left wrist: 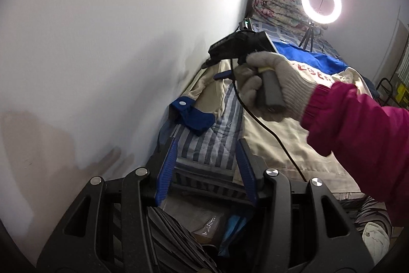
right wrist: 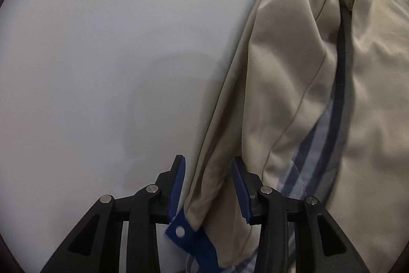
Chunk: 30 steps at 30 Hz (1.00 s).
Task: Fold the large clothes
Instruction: 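Grasp the blue cuff of a jacket sleeve with the right tool, then fold the sleeve across the back with right tool while left tool grasps other cuff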
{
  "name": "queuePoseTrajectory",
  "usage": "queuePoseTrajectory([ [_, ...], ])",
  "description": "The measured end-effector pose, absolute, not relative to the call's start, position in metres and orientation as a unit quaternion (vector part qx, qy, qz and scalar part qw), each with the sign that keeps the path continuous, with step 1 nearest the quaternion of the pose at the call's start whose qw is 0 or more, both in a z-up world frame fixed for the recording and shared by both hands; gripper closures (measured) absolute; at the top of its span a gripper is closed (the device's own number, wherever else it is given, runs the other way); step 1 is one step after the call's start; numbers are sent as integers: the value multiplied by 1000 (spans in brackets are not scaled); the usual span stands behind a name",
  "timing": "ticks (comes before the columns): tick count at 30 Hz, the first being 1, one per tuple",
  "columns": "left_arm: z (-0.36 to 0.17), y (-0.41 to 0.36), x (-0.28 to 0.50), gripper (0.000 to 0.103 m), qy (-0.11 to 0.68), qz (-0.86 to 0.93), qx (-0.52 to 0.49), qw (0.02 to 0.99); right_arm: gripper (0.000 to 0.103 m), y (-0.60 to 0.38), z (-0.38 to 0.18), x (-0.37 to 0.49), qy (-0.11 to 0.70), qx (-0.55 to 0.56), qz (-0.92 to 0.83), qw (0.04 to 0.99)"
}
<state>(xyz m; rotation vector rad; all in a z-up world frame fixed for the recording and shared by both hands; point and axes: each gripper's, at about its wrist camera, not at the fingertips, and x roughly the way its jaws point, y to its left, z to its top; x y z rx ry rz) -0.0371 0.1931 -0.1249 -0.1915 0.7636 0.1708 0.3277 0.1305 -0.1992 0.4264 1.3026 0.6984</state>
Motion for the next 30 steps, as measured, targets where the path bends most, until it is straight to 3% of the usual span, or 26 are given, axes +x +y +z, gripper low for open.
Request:
queuePoseTrajectory([
  [11,-126,188,-33,54,383,81,-93,916,67,133,-206,353,597,216,272,723],
  [12,-126,188,-32,54,385,80,-93,915,71,130,-199,352,598,212,269,724],
  [14,-128,186,-31,54,387,80,-90,914,103,133,-198,352,601,189,271,728],
  [22,-132,187,-25,54,394,82,-92,911,103,93,-150,335,554,221,324,734],
  [30,-128,181,-16,54,379,80,-78,919,103,-21,-113,297,505,329,357,714],
])
